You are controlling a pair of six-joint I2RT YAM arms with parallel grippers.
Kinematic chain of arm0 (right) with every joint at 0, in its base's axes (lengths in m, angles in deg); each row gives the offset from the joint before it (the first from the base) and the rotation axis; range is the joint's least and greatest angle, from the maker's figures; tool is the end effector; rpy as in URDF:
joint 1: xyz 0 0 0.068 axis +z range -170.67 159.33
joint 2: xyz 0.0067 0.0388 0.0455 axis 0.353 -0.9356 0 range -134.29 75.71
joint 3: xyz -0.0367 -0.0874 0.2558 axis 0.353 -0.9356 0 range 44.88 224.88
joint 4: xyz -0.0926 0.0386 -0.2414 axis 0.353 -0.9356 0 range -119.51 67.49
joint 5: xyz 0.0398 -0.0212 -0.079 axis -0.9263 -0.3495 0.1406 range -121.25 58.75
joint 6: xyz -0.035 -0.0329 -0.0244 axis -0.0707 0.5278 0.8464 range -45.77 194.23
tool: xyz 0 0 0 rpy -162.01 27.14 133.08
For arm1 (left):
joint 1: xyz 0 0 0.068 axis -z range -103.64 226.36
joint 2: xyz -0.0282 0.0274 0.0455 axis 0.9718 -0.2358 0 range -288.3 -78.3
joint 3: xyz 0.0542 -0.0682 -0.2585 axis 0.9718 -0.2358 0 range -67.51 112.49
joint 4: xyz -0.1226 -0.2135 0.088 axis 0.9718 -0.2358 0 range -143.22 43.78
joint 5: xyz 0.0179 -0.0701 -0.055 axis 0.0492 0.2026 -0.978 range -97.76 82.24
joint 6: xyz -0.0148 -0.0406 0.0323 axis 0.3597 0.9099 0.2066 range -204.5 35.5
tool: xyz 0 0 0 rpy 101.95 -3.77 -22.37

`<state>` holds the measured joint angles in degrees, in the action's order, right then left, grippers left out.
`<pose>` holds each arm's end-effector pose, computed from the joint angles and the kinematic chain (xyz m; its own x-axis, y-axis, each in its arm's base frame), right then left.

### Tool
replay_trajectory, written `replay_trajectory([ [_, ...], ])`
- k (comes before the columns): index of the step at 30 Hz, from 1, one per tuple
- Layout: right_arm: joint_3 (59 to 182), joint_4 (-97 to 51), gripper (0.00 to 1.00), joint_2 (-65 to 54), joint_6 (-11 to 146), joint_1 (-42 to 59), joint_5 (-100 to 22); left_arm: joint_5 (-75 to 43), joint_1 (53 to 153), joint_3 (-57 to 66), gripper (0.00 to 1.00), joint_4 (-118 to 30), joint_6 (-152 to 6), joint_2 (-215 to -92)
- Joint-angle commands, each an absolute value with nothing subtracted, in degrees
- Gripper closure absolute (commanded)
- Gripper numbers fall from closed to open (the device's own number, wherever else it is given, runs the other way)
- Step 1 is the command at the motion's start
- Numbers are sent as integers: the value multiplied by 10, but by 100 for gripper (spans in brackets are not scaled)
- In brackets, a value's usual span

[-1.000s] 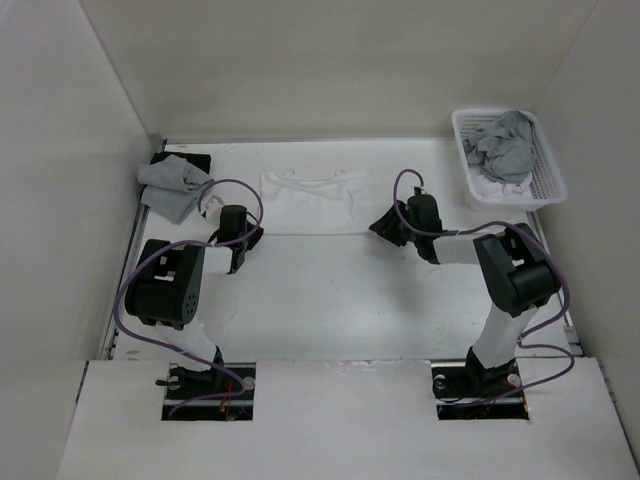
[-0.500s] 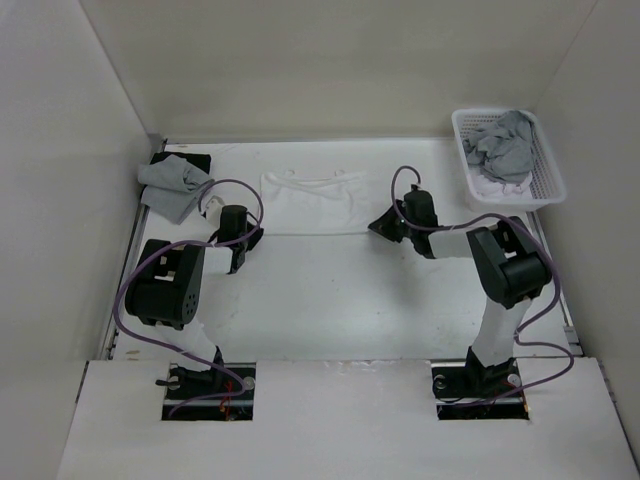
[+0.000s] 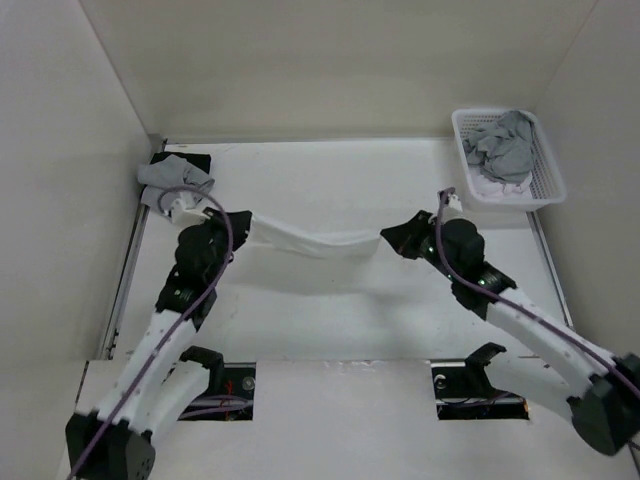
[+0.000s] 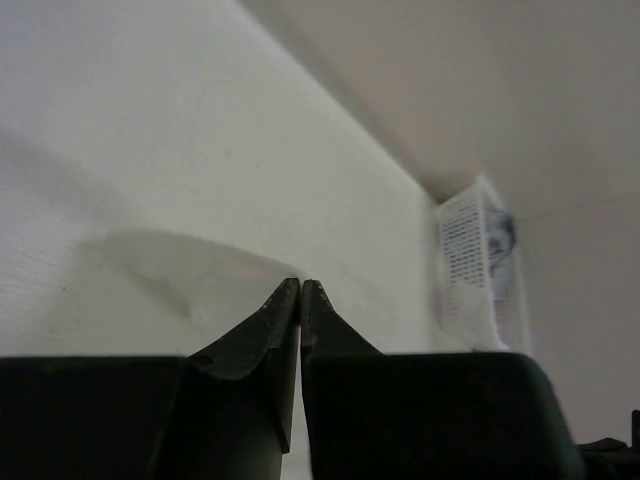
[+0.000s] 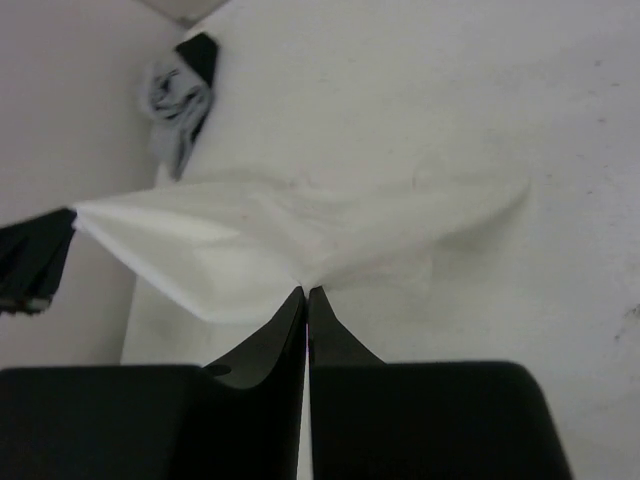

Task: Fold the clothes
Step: Fold the tank top

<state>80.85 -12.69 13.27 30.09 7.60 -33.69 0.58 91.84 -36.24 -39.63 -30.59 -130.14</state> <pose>0.2184 0.1192 0.2607 -0.5356 0.5020 -0.6790 -0.1896 0.7121 0.6760 0.2069 -0.0519 0.2647 -0.2408 -0.7629 -0.6000 -0.1124 0.6359 -0.7635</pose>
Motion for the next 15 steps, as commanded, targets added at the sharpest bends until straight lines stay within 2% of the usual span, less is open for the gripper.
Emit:
replay_trajectory([
  [1, 799, -295, 96, 280, 345, 141, -254, 23, 932, -330, 100, -561, -340, -1154],
  [3, 818, -372, 95, 351, 342, 187, -211, 38, 948, -309, 100, -622, -340, -1094],
  [7, 860, -424, 94, 380, 340, 247, -165, 45, 971, -291, 99, -661, -335, -1077],
  [10, 863, -385, 94, 327, 355, 243, -174, 46, 974, -305, 98, -635, -333, -1112],
  [15, 861, -239, 94, 167, 362, 151, -275, 34, 940, -331, 98, -516, -336, -1258],
])
